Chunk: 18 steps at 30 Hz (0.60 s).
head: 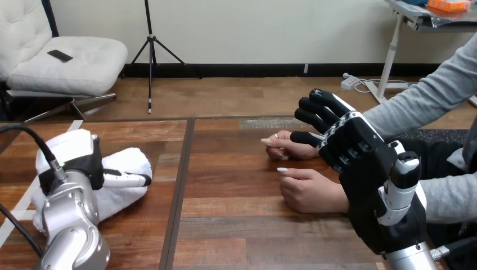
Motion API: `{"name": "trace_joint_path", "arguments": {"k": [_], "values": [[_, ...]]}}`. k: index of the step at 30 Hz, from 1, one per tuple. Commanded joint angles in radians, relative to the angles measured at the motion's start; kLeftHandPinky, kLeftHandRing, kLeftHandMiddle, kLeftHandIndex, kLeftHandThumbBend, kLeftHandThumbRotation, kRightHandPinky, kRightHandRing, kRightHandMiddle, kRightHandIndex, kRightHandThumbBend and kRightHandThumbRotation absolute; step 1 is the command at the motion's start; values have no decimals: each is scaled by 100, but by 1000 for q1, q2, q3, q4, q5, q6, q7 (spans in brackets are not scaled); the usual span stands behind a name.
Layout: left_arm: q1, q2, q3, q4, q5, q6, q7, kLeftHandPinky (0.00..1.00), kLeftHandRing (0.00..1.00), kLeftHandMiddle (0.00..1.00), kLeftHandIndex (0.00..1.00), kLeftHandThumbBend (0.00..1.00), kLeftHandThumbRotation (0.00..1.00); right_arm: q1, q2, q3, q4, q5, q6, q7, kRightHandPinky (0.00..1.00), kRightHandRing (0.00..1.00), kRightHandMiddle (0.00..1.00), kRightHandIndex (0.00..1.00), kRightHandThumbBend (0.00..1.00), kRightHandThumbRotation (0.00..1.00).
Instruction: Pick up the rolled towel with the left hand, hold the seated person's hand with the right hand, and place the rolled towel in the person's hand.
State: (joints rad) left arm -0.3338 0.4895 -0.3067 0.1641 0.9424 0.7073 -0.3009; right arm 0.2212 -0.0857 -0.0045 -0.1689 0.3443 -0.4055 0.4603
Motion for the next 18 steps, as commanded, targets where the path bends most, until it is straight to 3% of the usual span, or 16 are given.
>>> {"name": "trace_joint_path", "arguments": {"k": [1,18], "values": [[-42,-9,-16,22,20,5,36,94,96,96,92,100,61,-38,-1,-6,-34,16,-12,-2,77,87,86,85,100,100],[-42,-13,-43,57,20,24,65,98,99,98,95,99,55,-34,-3,-7,-39,23,-13,0,77,87,86,85,100,100]]}}
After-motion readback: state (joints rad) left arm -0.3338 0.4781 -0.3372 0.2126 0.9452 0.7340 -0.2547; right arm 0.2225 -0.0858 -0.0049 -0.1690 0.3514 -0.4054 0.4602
